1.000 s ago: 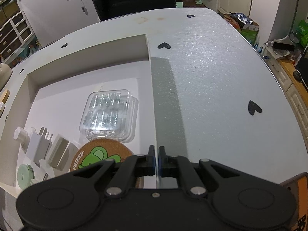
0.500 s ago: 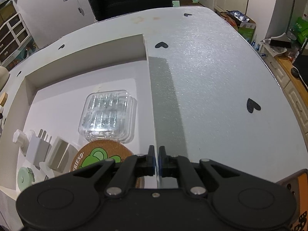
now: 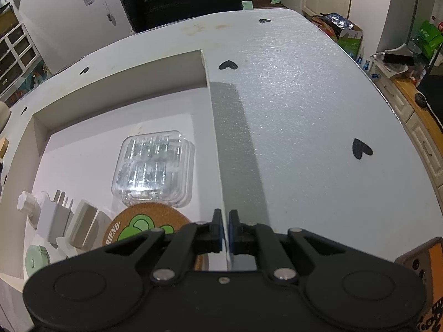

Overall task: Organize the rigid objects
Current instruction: 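Carry the white tape measure into the tray and open the left tool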

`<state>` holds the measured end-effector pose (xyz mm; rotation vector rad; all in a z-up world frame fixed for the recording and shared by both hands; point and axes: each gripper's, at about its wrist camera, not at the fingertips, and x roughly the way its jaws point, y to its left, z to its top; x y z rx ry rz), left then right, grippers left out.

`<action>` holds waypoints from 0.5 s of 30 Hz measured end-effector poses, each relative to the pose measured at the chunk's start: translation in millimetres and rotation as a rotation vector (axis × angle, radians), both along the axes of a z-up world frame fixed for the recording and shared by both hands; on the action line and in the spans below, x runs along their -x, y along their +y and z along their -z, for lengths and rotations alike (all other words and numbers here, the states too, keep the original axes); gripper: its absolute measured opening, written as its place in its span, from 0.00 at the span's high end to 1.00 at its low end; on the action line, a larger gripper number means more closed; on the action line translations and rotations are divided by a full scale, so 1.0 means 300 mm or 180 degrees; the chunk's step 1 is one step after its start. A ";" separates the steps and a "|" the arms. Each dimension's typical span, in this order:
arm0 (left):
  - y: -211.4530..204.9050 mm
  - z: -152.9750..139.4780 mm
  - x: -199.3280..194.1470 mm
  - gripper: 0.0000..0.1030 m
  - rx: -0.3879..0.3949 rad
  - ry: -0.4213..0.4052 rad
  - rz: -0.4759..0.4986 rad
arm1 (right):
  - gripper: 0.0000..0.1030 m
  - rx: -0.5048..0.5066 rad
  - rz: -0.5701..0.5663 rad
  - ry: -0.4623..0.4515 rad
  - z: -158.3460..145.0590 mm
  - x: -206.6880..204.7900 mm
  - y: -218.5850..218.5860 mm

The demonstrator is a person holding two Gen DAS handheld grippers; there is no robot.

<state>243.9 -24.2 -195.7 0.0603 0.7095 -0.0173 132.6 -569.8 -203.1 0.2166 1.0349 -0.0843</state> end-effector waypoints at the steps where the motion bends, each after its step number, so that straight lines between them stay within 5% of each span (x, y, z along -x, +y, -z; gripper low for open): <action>1: -0.005 -0.001 0.008 0.49 0.0016 0.0012 -0.0017 | 0.93 0.0000 -0.0002 0.0002 0.000 0.000 0.000; 15: -0.141 -0.053 0.175 0.49 0.0165 0.0067 0.0029 | 0.94 0.0001 -0.0042 -0.0014 0.000 -0.001 -0.001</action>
